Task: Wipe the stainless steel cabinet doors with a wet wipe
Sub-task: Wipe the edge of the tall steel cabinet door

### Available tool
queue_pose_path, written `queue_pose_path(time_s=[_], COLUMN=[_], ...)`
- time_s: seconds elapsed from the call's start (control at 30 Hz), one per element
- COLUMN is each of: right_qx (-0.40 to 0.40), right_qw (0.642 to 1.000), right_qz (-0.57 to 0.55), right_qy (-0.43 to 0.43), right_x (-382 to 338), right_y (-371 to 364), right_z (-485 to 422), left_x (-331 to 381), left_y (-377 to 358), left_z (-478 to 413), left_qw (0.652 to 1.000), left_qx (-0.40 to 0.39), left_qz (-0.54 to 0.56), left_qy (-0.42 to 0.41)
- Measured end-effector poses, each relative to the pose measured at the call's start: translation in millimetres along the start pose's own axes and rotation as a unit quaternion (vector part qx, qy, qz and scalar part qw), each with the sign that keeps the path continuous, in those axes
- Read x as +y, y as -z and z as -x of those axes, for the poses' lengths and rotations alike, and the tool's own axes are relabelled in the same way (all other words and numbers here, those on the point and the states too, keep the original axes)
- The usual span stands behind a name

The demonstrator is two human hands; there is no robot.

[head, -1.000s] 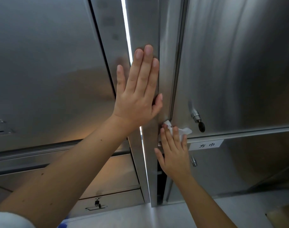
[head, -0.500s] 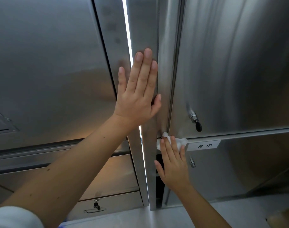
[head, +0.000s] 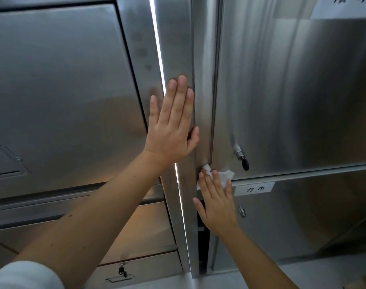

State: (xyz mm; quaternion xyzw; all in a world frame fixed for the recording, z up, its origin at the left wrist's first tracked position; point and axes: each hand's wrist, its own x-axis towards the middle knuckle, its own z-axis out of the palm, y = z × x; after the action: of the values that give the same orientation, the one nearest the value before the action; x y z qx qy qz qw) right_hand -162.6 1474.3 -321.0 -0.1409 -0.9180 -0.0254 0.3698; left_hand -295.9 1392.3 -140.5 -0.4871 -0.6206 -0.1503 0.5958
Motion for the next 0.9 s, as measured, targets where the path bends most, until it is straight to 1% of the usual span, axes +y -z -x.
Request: queue_pose_path(time_s=[0.17,0.4,0.5,0.63,0.9], right_qx=[0.03,0.073,0.094,0.118,0.174], right_qw=[0.999,0.997,0.995,0.991,0.981], right_qz=[-0.029,-0.039,-0.046,-0.057,-0.045], right_qy=[-0.005,0.004,0.006,0.026,0.07], right_x=[-5,-7,-9,-7,-2], right_y=[15,68,86,116,179], right_z=[-24,-89,-109,-139,-206], left_x=[-3,-12,-22,-37,-66], left_y=[-1,13,20,28,42], left_z=[0,-7,-31,-68,-130], left_qw=[1.0,0.999,1.0,1.0,0.998], left_qx=[0.002,-0.012,-0.005,0.01,0.054], left_qz=[0.008,0.03,0.024,-0.012,-0.02], left_qy=[-0.002,-0.014,-0.009,-0.007,0.006])
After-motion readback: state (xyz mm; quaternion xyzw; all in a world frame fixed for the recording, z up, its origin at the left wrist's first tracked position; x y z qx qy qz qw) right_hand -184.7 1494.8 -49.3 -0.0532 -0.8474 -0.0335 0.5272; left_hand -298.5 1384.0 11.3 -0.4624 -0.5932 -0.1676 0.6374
